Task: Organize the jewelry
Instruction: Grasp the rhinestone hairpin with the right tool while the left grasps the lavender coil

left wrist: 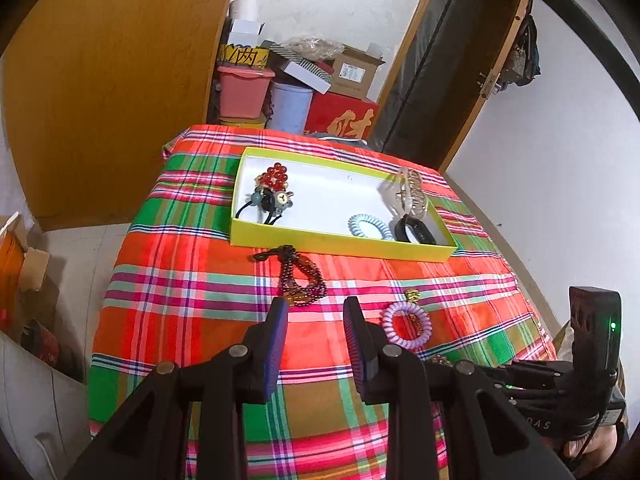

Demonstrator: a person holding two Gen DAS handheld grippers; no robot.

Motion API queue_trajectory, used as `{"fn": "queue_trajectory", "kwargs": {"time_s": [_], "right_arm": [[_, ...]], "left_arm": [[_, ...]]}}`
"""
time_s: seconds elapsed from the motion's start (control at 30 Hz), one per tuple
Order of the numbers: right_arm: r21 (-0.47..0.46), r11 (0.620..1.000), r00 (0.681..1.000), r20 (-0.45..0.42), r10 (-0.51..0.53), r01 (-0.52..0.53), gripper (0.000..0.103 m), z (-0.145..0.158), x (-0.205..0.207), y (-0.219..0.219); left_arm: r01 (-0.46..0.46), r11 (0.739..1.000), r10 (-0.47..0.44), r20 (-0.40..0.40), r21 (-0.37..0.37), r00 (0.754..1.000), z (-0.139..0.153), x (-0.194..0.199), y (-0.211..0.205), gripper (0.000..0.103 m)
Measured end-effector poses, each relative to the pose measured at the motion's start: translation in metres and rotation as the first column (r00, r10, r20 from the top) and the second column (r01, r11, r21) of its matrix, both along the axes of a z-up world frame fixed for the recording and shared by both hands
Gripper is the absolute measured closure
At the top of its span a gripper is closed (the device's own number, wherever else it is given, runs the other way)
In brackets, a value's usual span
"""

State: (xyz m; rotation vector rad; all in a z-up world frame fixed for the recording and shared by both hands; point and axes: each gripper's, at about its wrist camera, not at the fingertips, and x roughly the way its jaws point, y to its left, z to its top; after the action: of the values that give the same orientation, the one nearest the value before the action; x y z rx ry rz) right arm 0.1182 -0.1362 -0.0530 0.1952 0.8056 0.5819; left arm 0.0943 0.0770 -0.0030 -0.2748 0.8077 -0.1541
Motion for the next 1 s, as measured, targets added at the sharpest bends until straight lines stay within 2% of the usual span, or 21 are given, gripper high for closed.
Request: {"fn": "queue_trajectory", "kwargs": {"time_s": [0.13,0.43,0.63,0.7,1.0], "right_arm": [[-0.006,1.000,1.000,-0.013,0.001,-0.001,0.077,-0.003,0.004,0.006],[-0.035,0.999,1.000,-0.007,0.003,-0.003,0.077,-0.003,0.007,0.016],[-0.055,0.998,1.000,0.011,-0.001,0.002,0.088,-0.004,0.009,0.014],[-0.055,0.998,1.000,0.020,-0.008,0.009,0.091,-0.004,0.009,0.012],[-0.056,0.997,0.998,0.043,-0.051,0.053,0.091,-0.001,0.012,-0.006]], "left_arm": [[0.003,1.000,-0.003,-0.016,-0.005,1.000,-0.008,0.013,0.000,0.069],[0.018,1.000,-0.019,-0.049,-0.003,0.999,-0.027,0.047,-0.007,0.069],[0.008,1.000,-0.008,-0.085,-0.011,0.996,-0.040,0.061,-0.010,0.069],[0.024,0.999,-0.026,-0.070,-0.023,0.997,-0.038,0.059,-0.014,0.069],[0.146,0.989,-0.148,-0.068,-0.038,0.987,-0.043,0.059,-0.052,0.069]]}}
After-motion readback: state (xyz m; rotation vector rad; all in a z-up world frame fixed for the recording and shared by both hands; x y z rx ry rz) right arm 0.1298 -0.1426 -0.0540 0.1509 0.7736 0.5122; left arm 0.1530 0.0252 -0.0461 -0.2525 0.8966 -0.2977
